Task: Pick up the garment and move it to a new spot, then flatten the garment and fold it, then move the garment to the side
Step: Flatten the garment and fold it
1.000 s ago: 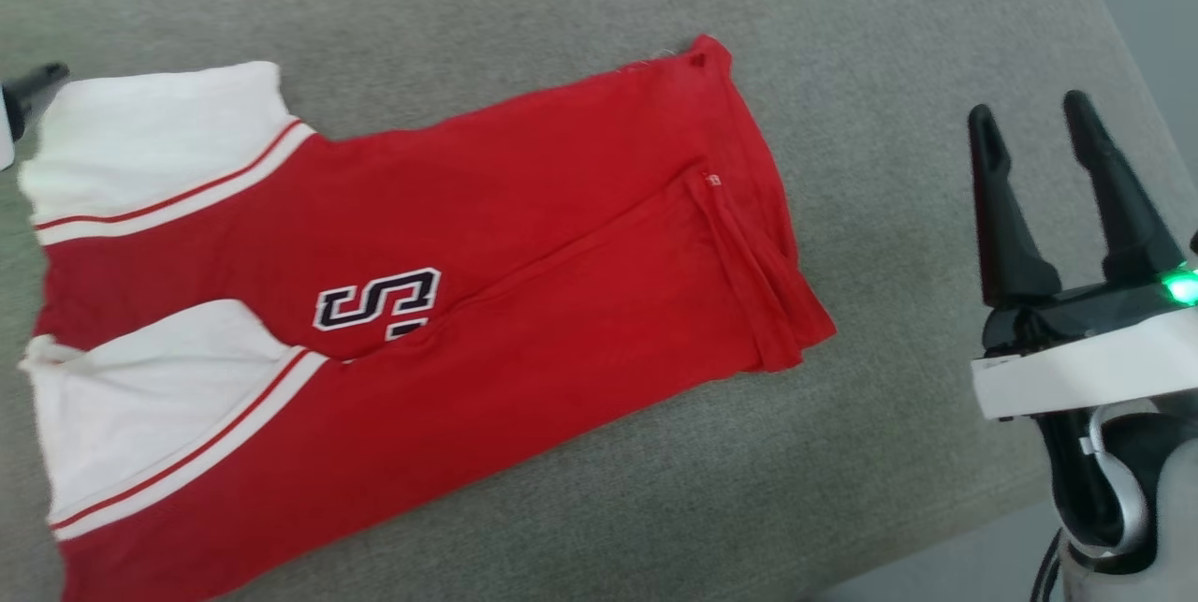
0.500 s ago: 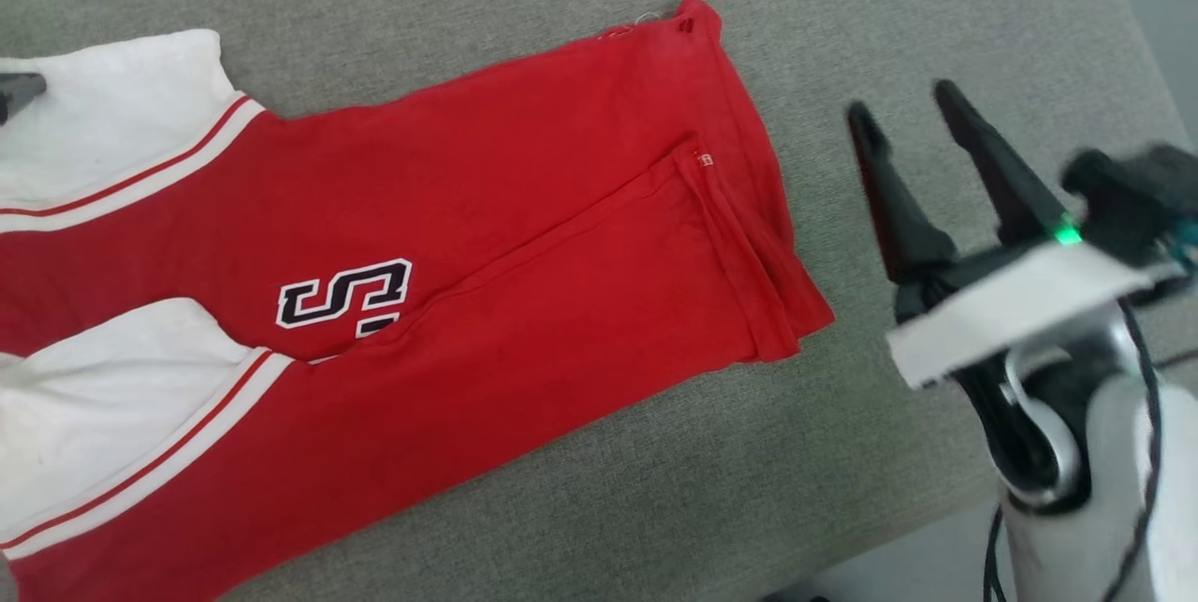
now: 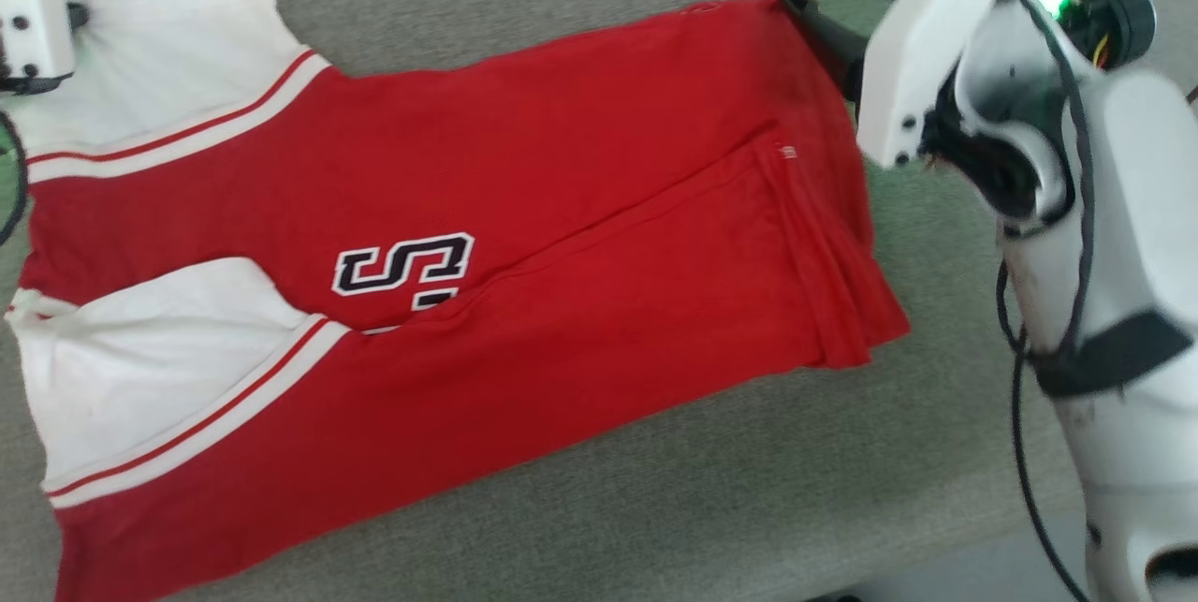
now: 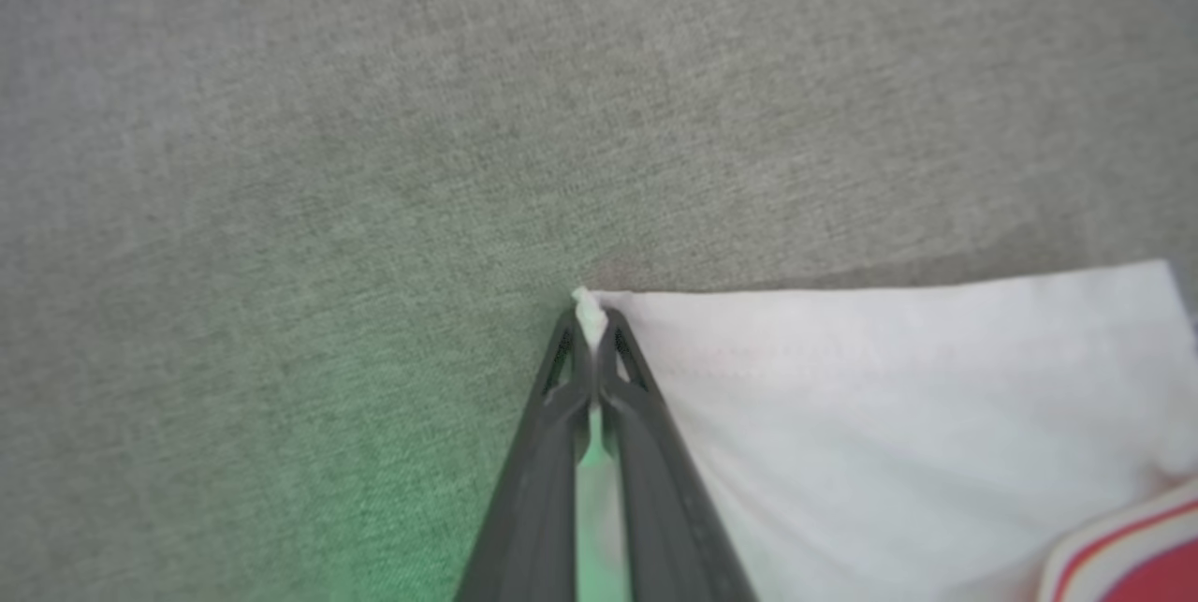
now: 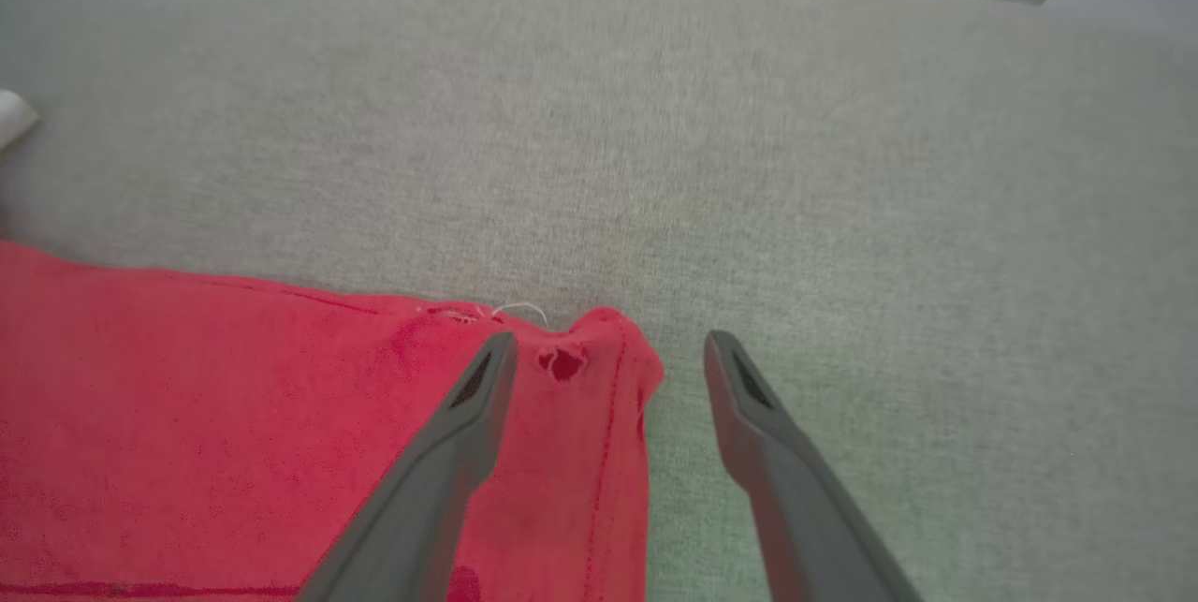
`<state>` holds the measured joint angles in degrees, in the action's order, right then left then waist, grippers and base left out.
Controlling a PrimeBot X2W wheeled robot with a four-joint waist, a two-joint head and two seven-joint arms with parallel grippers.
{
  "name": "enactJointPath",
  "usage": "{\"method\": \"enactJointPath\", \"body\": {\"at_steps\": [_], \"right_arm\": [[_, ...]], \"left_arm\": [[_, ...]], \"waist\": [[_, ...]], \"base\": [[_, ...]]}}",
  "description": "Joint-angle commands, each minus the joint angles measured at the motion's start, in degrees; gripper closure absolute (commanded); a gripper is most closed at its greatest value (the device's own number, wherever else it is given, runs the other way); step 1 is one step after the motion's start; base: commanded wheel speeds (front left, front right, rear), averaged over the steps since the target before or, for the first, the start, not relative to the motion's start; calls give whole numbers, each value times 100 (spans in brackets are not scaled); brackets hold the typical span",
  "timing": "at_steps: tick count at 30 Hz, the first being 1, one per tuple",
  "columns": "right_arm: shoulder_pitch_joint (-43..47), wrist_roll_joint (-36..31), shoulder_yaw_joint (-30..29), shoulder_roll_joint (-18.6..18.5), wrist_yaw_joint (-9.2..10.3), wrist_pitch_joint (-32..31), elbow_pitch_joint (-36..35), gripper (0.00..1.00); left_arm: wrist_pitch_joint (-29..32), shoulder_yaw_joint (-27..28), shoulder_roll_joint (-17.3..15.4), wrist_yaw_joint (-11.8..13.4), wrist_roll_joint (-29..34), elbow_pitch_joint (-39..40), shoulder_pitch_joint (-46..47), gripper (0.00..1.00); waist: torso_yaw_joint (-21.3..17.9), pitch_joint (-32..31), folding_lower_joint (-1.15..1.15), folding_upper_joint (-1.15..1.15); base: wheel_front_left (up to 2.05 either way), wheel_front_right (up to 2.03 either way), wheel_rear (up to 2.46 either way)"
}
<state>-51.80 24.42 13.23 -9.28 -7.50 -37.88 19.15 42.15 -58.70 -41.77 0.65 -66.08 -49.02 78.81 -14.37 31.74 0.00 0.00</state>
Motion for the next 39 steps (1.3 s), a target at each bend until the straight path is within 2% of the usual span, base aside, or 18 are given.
{"method": "enactJointPath", "body": {"at_steps": [1,6,12,13,14,15,20,27,37,39], "right_arm": [[-73,44,35,-6,3,-64,112,0],[-726,210,384,-70,3,-676,1131,0],[-969,425,622,-10,3,-1464,2101,0],[-994,436,683,-20,3,-1599,2189,18],[-1022,436,740,-35,3,-1705,2264,78],[-1049,458,784,-52,3,-1765,2304,100],[-1186,485,811,-283,8,-1429,2226,100],[-914,681,1025,-701,8,-987,1785,100],[-356,1069,1396,-1373,7,-615,847,100],[-184,1163,1462,-1518,7,-587,562,100]], "left_arm": [[29,-116,120,-14,68,-117,-210,100],[-99,-117,408,-189,88,-365,-71,100],[-263,-117,667,-387,92,-661,41,100],[-304,-110,715,-413,81,-699,55,100],[-325,-117,757,-445,87,-737,73,100],[-345,-120,774,-467,93,-777,94,100],[-571,-108,867,-610,112,-898,272,100],[-655,-71,884,-770,-20,-784,421,100],[-423,-38,725,-802,-264,-263,176,100],[-325,-26,631,-739,-337,-61,60,100]], "waist": [[79,43,0,0],[271,107,0,0],[414,141,0,0],[438,138,0,0],[459,131,0,0],[476,125,0,0],[606,17,0,0],[826,-324,0,0],[1061,-865,0,0],[1104,-984,0,0]], "base": [[0,0,0],[0,0,0],[0,0,0],[0,0,0],[0,0,0],[0,0,0],[0,0,0],[0,0,0],[0,0,0],[0,0,0]]}}
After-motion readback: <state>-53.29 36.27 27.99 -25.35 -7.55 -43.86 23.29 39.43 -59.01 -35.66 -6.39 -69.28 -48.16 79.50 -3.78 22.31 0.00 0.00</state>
